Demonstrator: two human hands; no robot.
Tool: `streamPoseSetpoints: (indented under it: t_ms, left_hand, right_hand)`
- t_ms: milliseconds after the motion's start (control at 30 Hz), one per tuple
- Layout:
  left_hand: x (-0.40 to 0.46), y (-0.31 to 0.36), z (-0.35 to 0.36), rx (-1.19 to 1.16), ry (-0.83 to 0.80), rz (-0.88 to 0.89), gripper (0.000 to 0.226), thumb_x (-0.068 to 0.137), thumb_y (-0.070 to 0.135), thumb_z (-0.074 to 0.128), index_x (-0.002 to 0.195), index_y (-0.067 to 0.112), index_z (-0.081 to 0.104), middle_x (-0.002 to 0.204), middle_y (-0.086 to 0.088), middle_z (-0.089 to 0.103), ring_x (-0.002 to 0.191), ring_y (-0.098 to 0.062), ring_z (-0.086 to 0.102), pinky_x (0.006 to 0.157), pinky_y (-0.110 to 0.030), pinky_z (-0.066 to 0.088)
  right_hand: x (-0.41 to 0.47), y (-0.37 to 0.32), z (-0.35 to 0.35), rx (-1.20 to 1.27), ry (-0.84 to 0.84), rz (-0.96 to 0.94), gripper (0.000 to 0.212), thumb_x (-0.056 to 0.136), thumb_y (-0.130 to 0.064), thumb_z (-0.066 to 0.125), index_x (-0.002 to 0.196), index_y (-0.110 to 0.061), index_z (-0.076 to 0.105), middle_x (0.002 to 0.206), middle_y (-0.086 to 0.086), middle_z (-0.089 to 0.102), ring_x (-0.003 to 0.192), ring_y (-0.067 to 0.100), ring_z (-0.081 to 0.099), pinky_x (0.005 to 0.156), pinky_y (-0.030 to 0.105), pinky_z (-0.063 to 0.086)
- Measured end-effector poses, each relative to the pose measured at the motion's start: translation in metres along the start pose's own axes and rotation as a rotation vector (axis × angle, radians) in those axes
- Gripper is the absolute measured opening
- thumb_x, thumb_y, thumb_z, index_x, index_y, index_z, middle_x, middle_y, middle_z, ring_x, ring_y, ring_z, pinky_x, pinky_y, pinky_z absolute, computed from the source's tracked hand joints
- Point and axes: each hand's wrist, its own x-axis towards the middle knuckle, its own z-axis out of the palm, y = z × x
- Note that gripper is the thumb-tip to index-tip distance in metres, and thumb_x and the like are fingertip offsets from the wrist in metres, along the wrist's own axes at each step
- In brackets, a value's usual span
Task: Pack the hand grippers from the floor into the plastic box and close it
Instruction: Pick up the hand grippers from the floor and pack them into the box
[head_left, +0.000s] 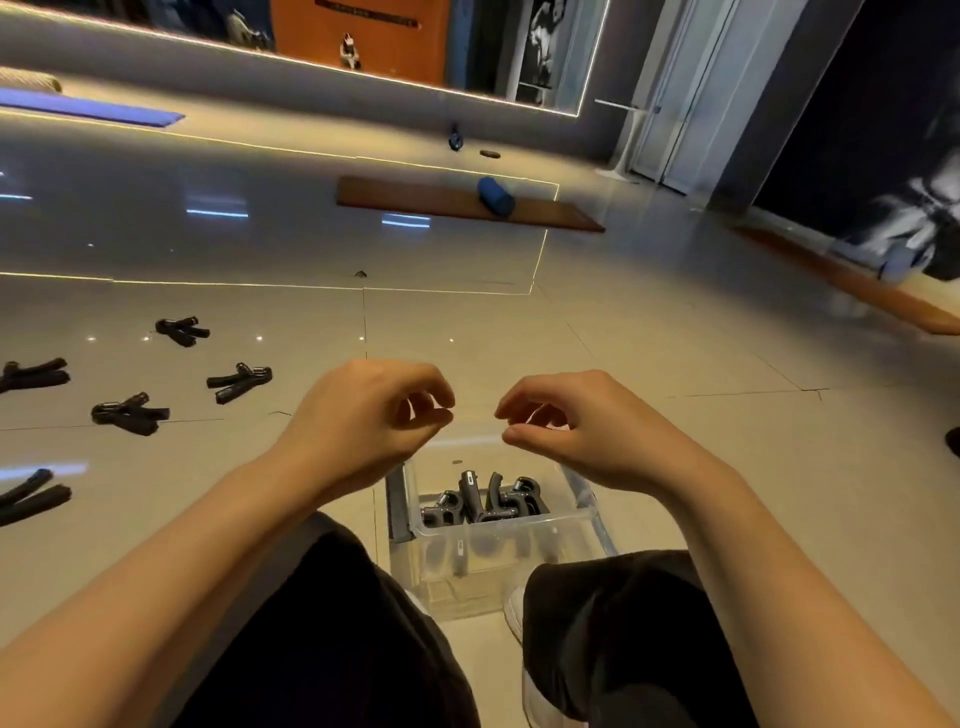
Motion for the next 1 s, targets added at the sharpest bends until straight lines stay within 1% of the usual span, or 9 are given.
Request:
streamPoseSetpoints:
  t_ms: [167, 300, 433, 533, 667, 767, 833, 900, 1000]
  left_hand:
    - [-0.032, -0.01, -0.025, 0.032, -0.033, -0.078, 0.013, 0.084, 0.031, 0.065, 0.097, 0.027, 0.065, 0.086, 0.012, 0.066, 0.078, -0.003, 0.061, 0.073, -0.032, 0.055]
    - [-0.045, -0.007, -0.037, 0.063, -0.057, -0.067, 0.016, 0.087, 0.033, 0.061, 0.101, 0.025, 0.064, 0.092, 0.011, 0.065, 0.081, -0.002, 0.059, 0.077, -0.026, 0.054]
    - [-0.051, -0.007, -0.055, 0.098, -0.058, -0.051, 0.02, 0.089, 0.039, 0.057, 0.104, 0.027, 0.062, 0.094, 0.01, 0.065, 0.082, -0.003, 0.058, 0.076, -0.023, 0.053]
    - [-0.06, -0.021, -0.071, 0.149, -0.079, -0.086, 0.027, 0.088, 0.047, 0.052, 0.108, 0.03, 0.06, 0.091, 0.016, 0.059, 0.08, 0.0, 0.056, 0.074, -0.017, 0.05]
    - [-0.096, -0.069, -0.095, 0.179, -0.11, -0.247, 0.028, 0.087, 0.051, 0.052, 0.11, 0.035, 0.057, 0.087, 0.022, 0.052, 0.078, 0.003, 0.054, 0.071, -0.015, 0.046]
    - [-0.147, -0.125, -0.113, 0.191, -0.058, -0.473, 0.026, 0.087, 0.047, 0.054, 0.107, 0.031, 0.06, 0.085, 0.021, 0.054, 0.077, 0.003, 0.054, 0.07, -0.017, 0.046]
    - [-0.184, -0.156, -0.126, 0.265, -0.06, -0.597, 0.028, 0.088, 0.044, 0.054, 0.112, 0.029, 0.06, 0.086, 0.02, 0.054, 0.079, 0.001, 0.054, 0.073, -0.02, 0.048]
    - [-0.209, -0.174, -0.141, 0.308, -0.03, -0.65, 0.027, 0.089, 0.044, 0.053, 0.113, 0.033, 0.058, 0.087, 0.022, 0.054, 0.082, 0.001, 0.053, 0.076, -0.023, 0.049]
    - [-0.23, -0.194, -0.165, 0.254, 0.087, -0.7, 0.024, 0.087, 0.047, 0.054, 0.109, 0.036, 0.058, 0.083, 0.023, 0.056, 0.08, 0.003, 0.055, 0.076, -0.025, 0.051]
  right_hand:
    - [-0.01, -0.035, 0.016, -0.02, -0.01, 0.013, 0.025, 0.09, -0.035, 0.059, 0.114, -0.028, 0.061, 0.107, -0.013, 0.064, 0.091, -0.001, 0.059, 0.084, 0.022, 0.051]
    - [-0.017, -0.051, 0.018, 0.003, -0.039, 0.03, 0.026, 0.089, -0.035, 0.059, 0.115, -0.029, 0.06, 0.108, -0.013, 0.063, 0.092, -0.001, 0.058, 0.083, 0.019, 0.051]
    - [-0.01, -0.069, 0.016, 0.06, -0.02, 0.011, 0.025, 0.087, -0.033, 0.062, 0.112, -0.031, 0.06, 0.104, -0.015, 0.063, 0.092, -0.001, 0.06, 0.085, 0.024, 0.053]
    - [0.006, -0.086, 0.024, 0.08, -0.035, -0.021, 0.025, 0.087, -0.031, 0.063, 0.112, -0.032, 0.059, 0.101, -0.017, 0.061, 0.092, -0.002, 0.059, 0.084, 0.022, 0.053]
    - [0.047, -0.122, 0.052, 0.053, -0.161, -0.089, 0.027, 0.085, -0.033, 0.064, 0.111, -0.033, 0.058, 0.107, -0.014, 0.062, 0.094, 0.0, 0.059, 0.087, 0.025, 0.053]
    - [0.083, -0.161, 0.081, 0.0, -0.246, -0.166, 0.03, 0.086, -0.034, 0.064, 0.115, -0.031, 0.057, 0.112, -0.011, 0.061, 0.096, 0.002, 0.059, 0.087, 0.025, 0.052]
    - [0.103, -0.188, 0.101, -0.03, -0.283, -0.219, 0.033, 0.086, -0.035, 0.064, 0.118, -0.03, 0.057, 0.113, -0.011, 0.06, 0.095, 0.002, 0.058, 0.086, 0.023, 0.052]
    - [0.12, -0.215, 0.119, -0.059, -0.324, -0.264, 0.035, 0.086, -0.036, 0.064, 0.119, -0.031, 0.056, 0.115, -0.01, 0.06, 0.096, 0.002, 0.057, 0.086, 0.022, 0.051]
    - [0.141, -0.253, 0.137, -0.114, -0.373, -0.328, 0.039, 0.086, -0.036, 0.064, 0.123, -0.029, 0.054, 0.118, -0.01, 0.058, 0.099, 0.003, 0.055, 0.087, 0.022, 0.049]
